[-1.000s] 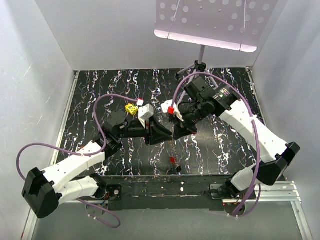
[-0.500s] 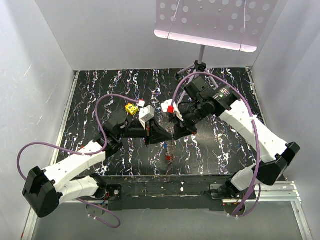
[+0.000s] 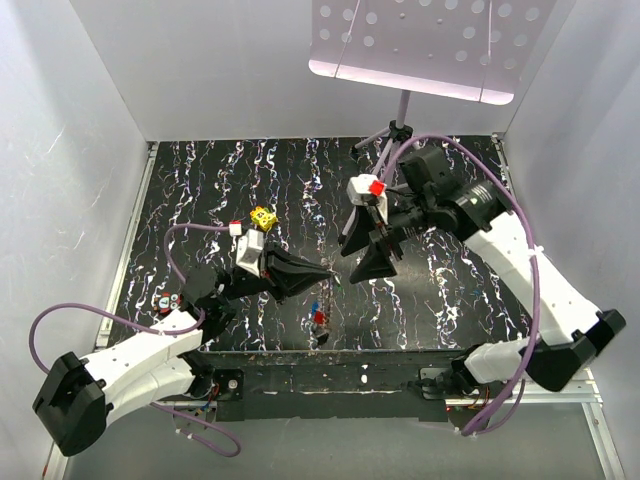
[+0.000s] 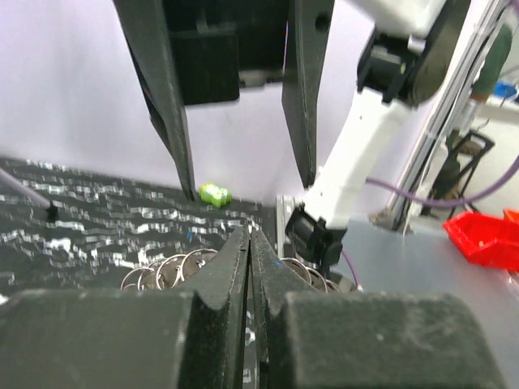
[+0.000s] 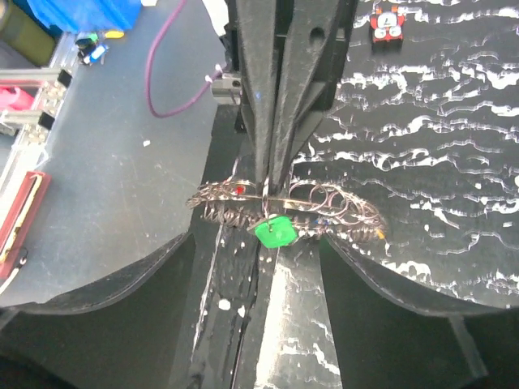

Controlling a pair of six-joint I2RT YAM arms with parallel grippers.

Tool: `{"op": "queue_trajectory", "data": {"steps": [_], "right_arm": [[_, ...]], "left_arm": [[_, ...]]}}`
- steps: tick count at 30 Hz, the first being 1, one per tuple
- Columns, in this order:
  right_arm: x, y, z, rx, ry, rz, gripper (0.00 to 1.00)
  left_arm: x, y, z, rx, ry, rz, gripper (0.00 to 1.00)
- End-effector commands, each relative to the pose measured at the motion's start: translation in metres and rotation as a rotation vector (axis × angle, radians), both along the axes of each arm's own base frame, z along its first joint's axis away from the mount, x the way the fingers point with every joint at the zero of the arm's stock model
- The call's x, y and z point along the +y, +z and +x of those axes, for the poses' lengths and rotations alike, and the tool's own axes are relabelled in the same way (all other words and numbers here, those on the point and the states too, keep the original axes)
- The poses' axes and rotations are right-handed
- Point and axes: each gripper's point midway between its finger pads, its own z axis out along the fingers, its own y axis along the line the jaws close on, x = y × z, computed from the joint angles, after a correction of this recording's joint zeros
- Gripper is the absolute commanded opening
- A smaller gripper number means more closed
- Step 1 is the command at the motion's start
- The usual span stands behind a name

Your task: Put the keys on the keyring

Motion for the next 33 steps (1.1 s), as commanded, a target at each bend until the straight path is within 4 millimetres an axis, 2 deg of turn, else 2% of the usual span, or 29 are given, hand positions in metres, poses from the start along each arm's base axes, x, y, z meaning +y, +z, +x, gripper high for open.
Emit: {"op": "queue_trajectory", "data": {"steps": [1,4,12,17,21,33], "right_arm": [[0.01,0.033,-0.012,0.029,0.04,0.22,0.71],[0.015,0.043,-0.007,0.034,-0.009,0.277,0.69],[0.025,0.053,0.006,0.066,-0.093,0.318,0.63],[0.031,0.055,-0.002,0.076,-0.057,0.326,0.47],[0.032,0.052,-0.006,0.082,-0.044,0.32,0.41],[0.034,0.043,-0.004,0.087,-0.064,0.3,0.38]], "left_arm": [[0.024,0.067,-0.009,-0.074,0.023,-0.291,0.0],[0.025,0.067,-0.008,-0.075,0.029,-0.302,0.0],[0.024,0.066,-0.008,-0.079,0.026,-0.298,0.0],[0.025,0.067,-0.007,-0.076,0.039,-0.299,0.0],[0.027,0.066,-0.004,-0.067,0.064,-0.305,0.0],[0.031,0.07,0.0,-0.06,0.093,-0.325,0.0]]}}
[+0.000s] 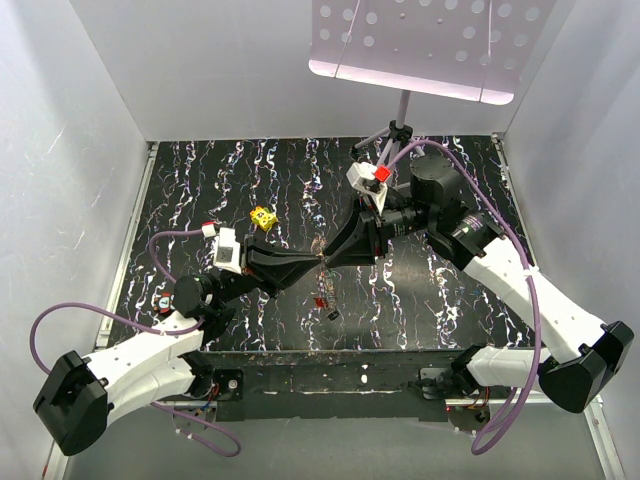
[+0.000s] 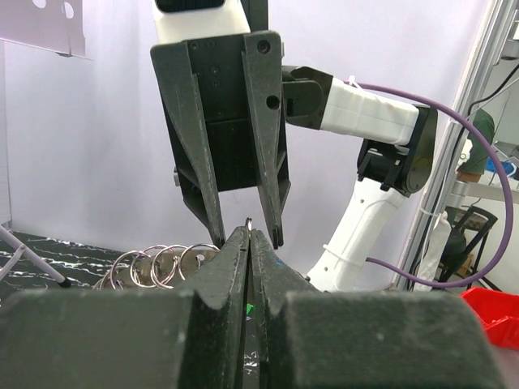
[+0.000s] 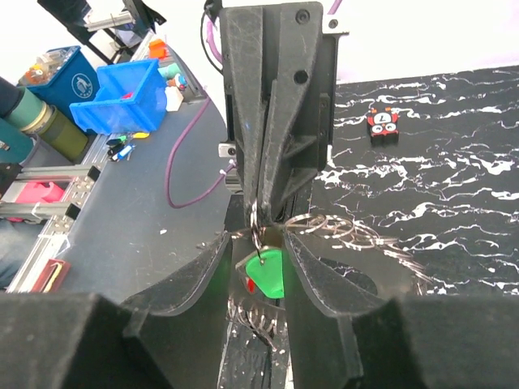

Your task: Put the keys on the keyring

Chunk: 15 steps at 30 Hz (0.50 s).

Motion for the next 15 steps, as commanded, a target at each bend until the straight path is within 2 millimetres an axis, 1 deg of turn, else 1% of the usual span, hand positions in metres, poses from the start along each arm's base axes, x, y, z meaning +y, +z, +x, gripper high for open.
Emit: {"op": "queue_trajectory", "data": {"steps": [1,5,9,12,13,15], "right_arm": [[0.0013,0.0035,-0.0012,-0.028,-0.007,0.02,0.38],[0.0036,0.005,-0.0006,-0.027,-0.008,0.026,0.35],[0.0057,0.0094,-0.0006,-0.025,-0.008,0.036,0.34],[0.0065,0.009,-0.0014,-0.019,-0.003,0.037,0.34],[0.0067,0.0098,-0.0021,-0.021,0.0,0.039,0.32],[0.0071,0.0091,-0.0027,-0.02,0.004,0.038,0.22]], "left_arm": [[0.0114,0.017,0.0001,-0.03,0.042,-0.066,0.0],[0.0112,0.018,-0.0005,-0.03,0.039,-0.069,0.0],[0.0105,0.0165,-0.0001,-0.023,0.036,-0.066,0.0],[0.0104,0.0155,0.001,-0.021,0.04,-0.065,0.0],[0.01,0.0153,0.0011,-0.018,0.039,-0.065,0.0],[0.0106,0.0151,0.0023,-0.018,0.045,-0.066,0.0]]}}
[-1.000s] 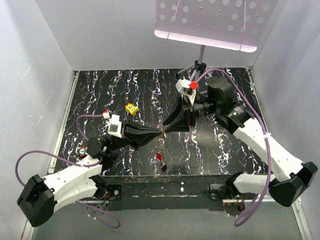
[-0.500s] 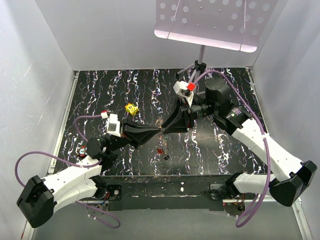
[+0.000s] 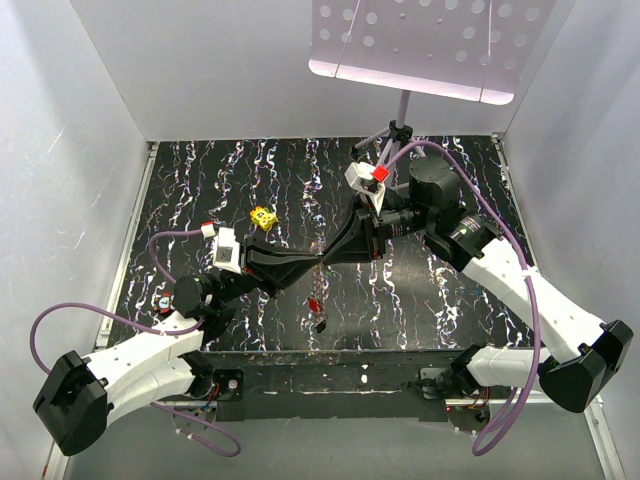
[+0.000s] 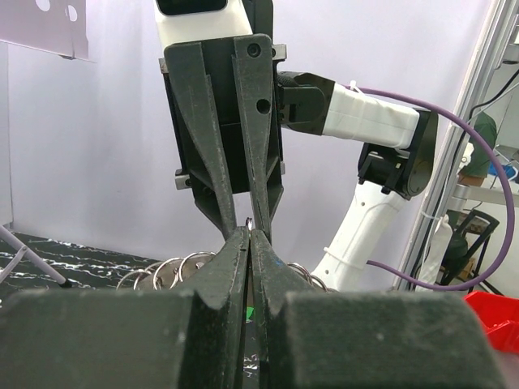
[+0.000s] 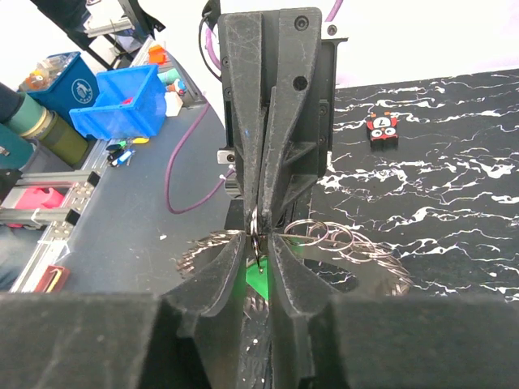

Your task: Put the keys on the keyring

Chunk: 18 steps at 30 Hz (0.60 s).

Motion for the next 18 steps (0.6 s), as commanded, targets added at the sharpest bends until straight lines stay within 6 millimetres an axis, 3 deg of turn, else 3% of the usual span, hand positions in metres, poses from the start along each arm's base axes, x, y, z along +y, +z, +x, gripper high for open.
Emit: {"op": "queue_trajectory", "data": {"steps": [1,2,3,9,13,16,18], "right_arm": [[0.003,0.011,-0.003,-0.029,0.016,0.037,0.17],[0.003,0.011,-0.004,-0.03,0.021,0.038,0.04],[0.003,0.01,-0.005,-0.028,0.024,0.036,0.01],[0.0,0.01,-0.008,-0.053,0.042,0.026,0.01],[-0.006,0.001,-0.011,-0.092,0.052,-0.007,0.01],[-0.014,-0.009,-0.013,-0.163,0.068,-0.047,0.01],[-0.021,-0.019,-0.015,-0.209,0.085,-0.091,0.01]], "left_arm": [[0.009,0.013,0.001,-0.021,0.034,-0.057,0.0],[0.009,0.012,0.001,-0.02,0.034,-0.054,0.0],[0.009,0.012,0.0,-0.018,0.031,-0.054,0.0],[0.009,0.007,0.0,0.014,0.033,-0.026,0.0],[0.012,-0.008,0.004,0.073,0.075,0.079,0.55],[0.014,-0.018,0.001,0.068,0.113,0.234,0.75],[0.015,-0.034,0.001,0.078,0.125,0.39,0.77]]}}
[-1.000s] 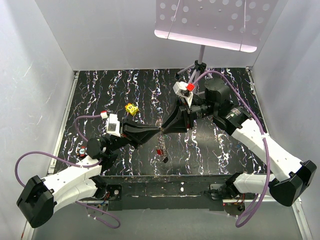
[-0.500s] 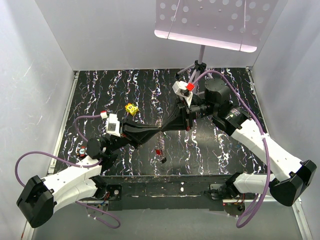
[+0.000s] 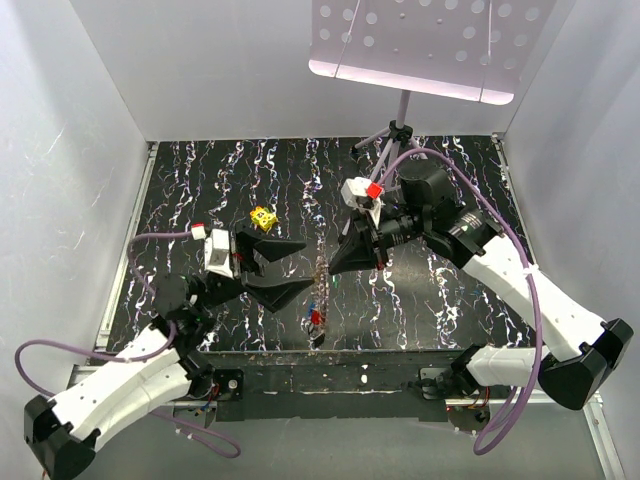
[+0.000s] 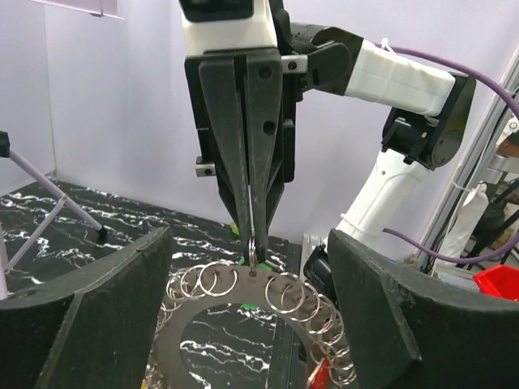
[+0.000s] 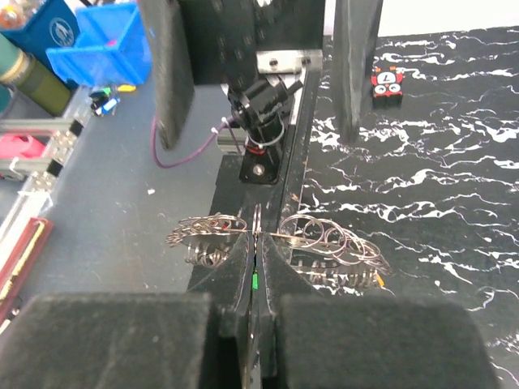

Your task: Put the keys on the keyring

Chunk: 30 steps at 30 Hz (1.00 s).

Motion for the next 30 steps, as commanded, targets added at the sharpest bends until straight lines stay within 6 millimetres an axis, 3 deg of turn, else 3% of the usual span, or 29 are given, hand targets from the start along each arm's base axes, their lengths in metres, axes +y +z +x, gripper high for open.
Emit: {"op": "queue_trajectory", "data": {"steps": [1,4,7,12,15,22,26,30], "right_arm": [[-0.018,0.0,-0.011,-0.185,0.07,-0.043,0.01],[-0.028,-0.01,-0.011,-0.292,0.1,-0.116,0.01],[-0.033,-0.016,-0.006,-0.359,0.106,-0.193,0.01],[-0.037,-0.022,0.001,-0.381,0.109,-0.28,0.01],[-0.039,-0.025,0.004,-0.385,0.109,-0.32,0.01],[-0.037,-0.028,0.008,-0.375,0.106,-0.351,0.01],[-0.035,-0.026,0.008,-0.361,0.104,-0.345,0.01],[-0.034,-0.024,0.008,-0.354,0.099,-0.338,0.01]], "left_arm": [[0.0,-0.032,0.004,0.034,0.039,0.344,0.77],[-0.004,-0.059,0.001,0.076,-0.026,0.569,0.75],[-0.011,-0.06,0.003,0.09,-0.083,0.658,0.73],[-0.026,-0.048,0.006,0.02,-0.135,0.605,0.69],[-0.032,-0.044,0.012,-0.007,-0.126,0.581,0.58],[-0.043,-0.033,0.018,-0.063,-0.131,0.503,0.49],[-0.05,-0.038,0.019,-0.039,-0.168,0.498,0.41],[-0.055,-0.042,0.019,-0.01,-0.195,0.486,0.41]]}}
